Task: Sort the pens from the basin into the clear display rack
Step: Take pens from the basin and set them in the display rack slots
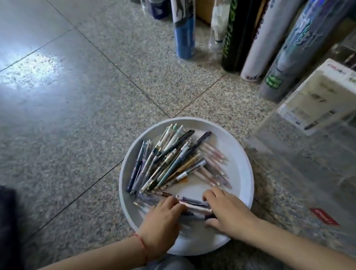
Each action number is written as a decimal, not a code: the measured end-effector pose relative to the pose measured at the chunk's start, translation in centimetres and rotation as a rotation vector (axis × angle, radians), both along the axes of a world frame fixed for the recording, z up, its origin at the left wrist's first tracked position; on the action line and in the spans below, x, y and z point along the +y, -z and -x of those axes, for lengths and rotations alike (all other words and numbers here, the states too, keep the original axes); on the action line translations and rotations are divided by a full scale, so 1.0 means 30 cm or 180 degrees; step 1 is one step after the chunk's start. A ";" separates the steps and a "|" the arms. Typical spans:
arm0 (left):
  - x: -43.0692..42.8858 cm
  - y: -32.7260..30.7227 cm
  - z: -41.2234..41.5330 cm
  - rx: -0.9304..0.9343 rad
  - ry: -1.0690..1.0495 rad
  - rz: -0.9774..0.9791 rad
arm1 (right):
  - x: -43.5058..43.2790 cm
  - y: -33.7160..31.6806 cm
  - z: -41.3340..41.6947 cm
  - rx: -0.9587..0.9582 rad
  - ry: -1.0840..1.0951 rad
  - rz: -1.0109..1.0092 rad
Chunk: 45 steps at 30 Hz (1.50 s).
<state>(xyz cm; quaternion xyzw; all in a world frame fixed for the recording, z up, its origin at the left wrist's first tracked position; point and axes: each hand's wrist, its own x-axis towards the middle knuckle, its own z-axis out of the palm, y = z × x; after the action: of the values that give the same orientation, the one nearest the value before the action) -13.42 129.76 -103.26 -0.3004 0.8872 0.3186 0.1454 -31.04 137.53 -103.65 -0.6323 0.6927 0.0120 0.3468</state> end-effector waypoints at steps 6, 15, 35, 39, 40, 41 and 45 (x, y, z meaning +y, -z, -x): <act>-0.017 -0.012 0.042 0.0038 0.0017 0.0079 | -0.071 -0.020 0.152 0.0248 0.1295 0.0477; -0.036 -0.036 0.194 0.0488 -0.0146 0.0121 | -0.171 0.007 0.138 0.0447 0.1476 0.0790; -0.108 -0.069 0.275 0.1177 0.0401 0.1212 | -0.092 -0.151 0.212 0.0148 0.0700 -0.1086; -0.091 -0.123 0.395 0.1405 0.1315 0.1594 | -0.013 -0.343 0.288 -0.0250 0.0205 -0.0973; -0.086 -0.142 0.424 0.1526 0.1402 0.1493 | 0.002 -0.385 0.306 -0.0358 0.0172 -0.0852; -0.084 -0.162 0.450 0.1600 0.1460 0.1362 | 0.015 -0.423 0.325 -0.0485 0.0194 -0.0702; -0.076 -0.257 0.505 0.1522 0.1305 0.0886 | 0.049 -0.534 0.401 -0.1179 0.1182 -0.0197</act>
<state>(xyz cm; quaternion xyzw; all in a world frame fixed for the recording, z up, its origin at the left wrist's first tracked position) -28.57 127.48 -95.55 -0.0496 0.9730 0.2201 -0.0481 -43.08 139.02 -87.62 -0.4748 0.7209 -0.1466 0.4831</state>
